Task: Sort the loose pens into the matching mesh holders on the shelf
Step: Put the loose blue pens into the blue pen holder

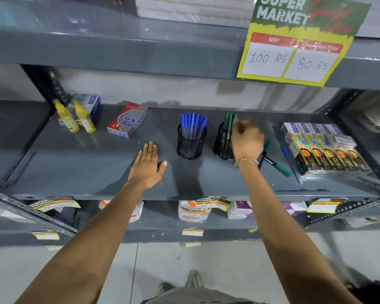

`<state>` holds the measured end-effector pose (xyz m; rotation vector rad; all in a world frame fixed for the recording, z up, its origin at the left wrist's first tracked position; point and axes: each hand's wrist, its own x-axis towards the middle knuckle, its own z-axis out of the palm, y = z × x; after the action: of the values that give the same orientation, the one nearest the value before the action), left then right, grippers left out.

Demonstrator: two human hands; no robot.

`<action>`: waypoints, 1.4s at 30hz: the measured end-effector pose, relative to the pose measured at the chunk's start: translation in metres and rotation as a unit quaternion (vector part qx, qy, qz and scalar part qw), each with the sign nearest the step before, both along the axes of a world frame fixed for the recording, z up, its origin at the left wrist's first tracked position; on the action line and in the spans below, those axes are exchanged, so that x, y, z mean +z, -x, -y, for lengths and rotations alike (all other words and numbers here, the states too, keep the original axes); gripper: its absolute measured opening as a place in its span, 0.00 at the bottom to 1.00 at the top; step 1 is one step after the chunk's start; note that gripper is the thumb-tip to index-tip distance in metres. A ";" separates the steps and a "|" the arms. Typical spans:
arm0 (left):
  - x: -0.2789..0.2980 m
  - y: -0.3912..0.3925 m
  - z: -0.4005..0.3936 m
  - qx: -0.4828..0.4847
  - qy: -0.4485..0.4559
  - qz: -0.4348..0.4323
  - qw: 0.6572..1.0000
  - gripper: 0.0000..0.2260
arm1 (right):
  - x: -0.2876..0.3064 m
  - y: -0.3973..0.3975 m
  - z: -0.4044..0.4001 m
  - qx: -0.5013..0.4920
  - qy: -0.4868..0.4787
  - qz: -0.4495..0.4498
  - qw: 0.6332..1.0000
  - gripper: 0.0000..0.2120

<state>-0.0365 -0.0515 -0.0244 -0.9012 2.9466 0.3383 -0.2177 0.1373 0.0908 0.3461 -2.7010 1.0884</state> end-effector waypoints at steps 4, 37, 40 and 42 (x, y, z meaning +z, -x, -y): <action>-0.001 0.001 -0.001 0.000 0.003 -0.003 1.000 0.31 | -0.019 0.029 -0.041 -0.069 -0.032 0.094 0.993 0.15; -0.003 0.000 -0.003 0.002 0.023 -0.010 1.000 0.31 | 0.018 0.000 -0.006 0.028 0.325 0.020 0.945 0.10; -0.002 -0.001 -0.004 0.002 0.019 -0.015 1.000 0.31 | 0.024 -0.017 0.023 0.120 0.204 0.041 0.971 0.10; -0.002 -0.002 -0.003 0.003 0.018 -0.016 1.000 0.32 | 0.018 -0.026 0.040 0.160 0.131 0.055 0.977 0.10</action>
<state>-0.0346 -0.0481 -0.0262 -0.9175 2.9892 0.3051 -0.1916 0.0972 0.1086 0.7088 -2.6054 1.5759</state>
